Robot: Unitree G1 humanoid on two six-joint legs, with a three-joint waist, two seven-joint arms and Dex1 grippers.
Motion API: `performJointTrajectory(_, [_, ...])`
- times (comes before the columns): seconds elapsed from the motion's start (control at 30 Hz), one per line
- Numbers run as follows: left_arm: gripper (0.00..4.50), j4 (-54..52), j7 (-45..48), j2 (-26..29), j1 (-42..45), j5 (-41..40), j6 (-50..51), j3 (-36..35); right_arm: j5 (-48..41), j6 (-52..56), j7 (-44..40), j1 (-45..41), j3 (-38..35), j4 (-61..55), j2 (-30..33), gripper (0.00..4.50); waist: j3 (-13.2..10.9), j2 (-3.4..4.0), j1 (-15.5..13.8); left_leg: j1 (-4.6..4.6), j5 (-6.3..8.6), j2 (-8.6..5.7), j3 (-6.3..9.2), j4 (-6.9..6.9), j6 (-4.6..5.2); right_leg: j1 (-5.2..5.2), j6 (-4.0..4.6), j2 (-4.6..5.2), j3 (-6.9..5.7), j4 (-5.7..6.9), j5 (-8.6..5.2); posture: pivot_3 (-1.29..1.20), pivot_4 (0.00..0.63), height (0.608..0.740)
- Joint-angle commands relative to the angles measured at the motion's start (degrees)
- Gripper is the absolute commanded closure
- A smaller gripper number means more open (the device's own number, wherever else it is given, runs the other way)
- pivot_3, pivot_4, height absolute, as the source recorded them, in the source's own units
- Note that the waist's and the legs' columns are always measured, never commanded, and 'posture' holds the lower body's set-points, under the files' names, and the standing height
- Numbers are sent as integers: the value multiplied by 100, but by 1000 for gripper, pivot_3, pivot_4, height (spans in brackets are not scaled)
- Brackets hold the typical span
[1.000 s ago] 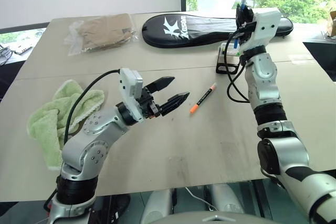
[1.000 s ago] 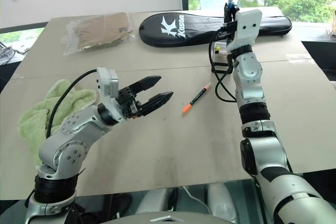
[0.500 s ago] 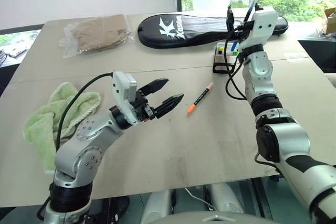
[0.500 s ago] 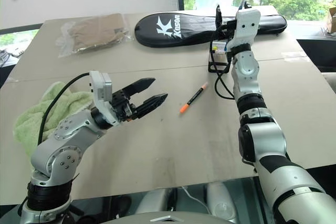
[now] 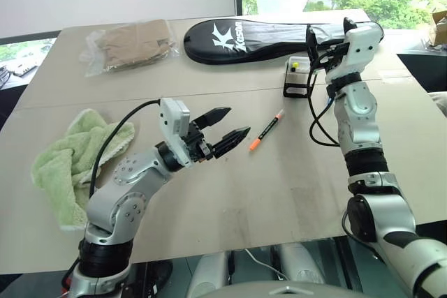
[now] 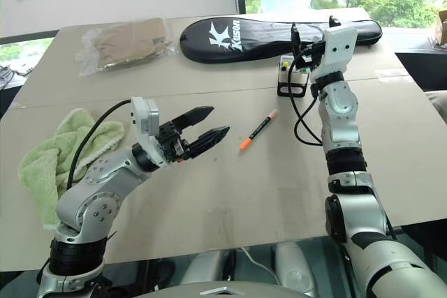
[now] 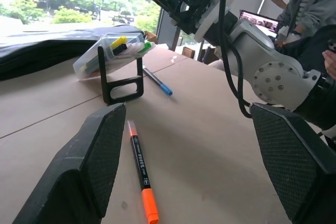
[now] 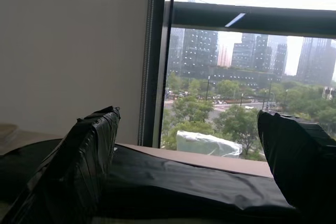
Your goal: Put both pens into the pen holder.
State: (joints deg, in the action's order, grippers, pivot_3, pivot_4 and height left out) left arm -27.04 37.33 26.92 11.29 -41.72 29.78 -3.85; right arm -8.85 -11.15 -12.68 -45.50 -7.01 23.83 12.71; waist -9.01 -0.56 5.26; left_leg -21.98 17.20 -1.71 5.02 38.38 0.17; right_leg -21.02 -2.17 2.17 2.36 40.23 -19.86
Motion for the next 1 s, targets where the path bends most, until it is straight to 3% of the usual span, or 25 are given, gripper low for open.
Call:
performJointTrajectory(0.03, [609, -8, 41, -51, 48, 134, -176, 50, -184, 949, -31, 234, -129, -1095, 307, 48, 0, 0, -20, -1, 0, 0, 0, 0, 0, 0, 0, 2, 0, -1, 0, 0, 150, 740])
performJointTrajectory(0.23, [609, 24, -98, -98, -51, 392, -220, 48, 47, 3405, 238, 596, -242, -1833, 1133, 48, 0, 0, -98, -1, 0, -2, -2, 0, 0, 0, 0, 4, 5, -2, 0, 0, 150, 740])
performJointTrajectory(0.33, [609, 31, -205, -123, -74, 503, -209, 43, 52, 4004, 266, 602, -268, -1843, 1327, 48, 0, 0, -131, -1, 0, -1, -2, -2, 1, 0, 0, 2, 13, -1, 0, 0, 150, 740])
performJointTrajectory(0.43, [609, -61, -246, -130, -157, 535, -221, 22, 376, 5369, 772, 239, -257, -1342, 1482, 48, 0, 0, -125, 0, 1, -1, -8, -3, 1, -1, 0, 0, 16, 2, 0, 0, 150, 740])
performJointTrajectory(0.5, [609, -165, -276, -98, -262, 529, -238, -57, 95, 5847, 530, 65, -407, -1005, 1493, 48, 0, 0, -136, 0, 1, -2, -14, -3, 1, -1, 0, 1, 16, 2, 0, 0, 150, 740])
performJointTrajectory(0.67, [609, -355, -546, -171, -415, 635, -256, -105, 24, 5884, 724, -123, -806, 584, 1511, 48, 2, -1, -161, 0, 1, -2, -10, -3, 2, 5, 0, 0, 13, -6, 0, 0, 150, 740])
performJointTrajectory(0.77, [609, -461, -662, -194, -451, 545, -162, -136, -90, 6286, 762, 1, -963, 466, 1521, 858, 3, 1, -169, -7, 1, -2, -13, -1, 2, 5, -1, 2, 14, -12, 0, 0, 150, 740])
performJointTrajectory(1.0, [609, -490, -576, -65, -410, 436, -105, -179, -296, 7278, 813, 683, -1191, -746, 1435, 4143, 8, -1, -334, -9, 1, -1, 5, 1, 2, 15, 0, 3, 1, -19, 0, 0, 150, 740])
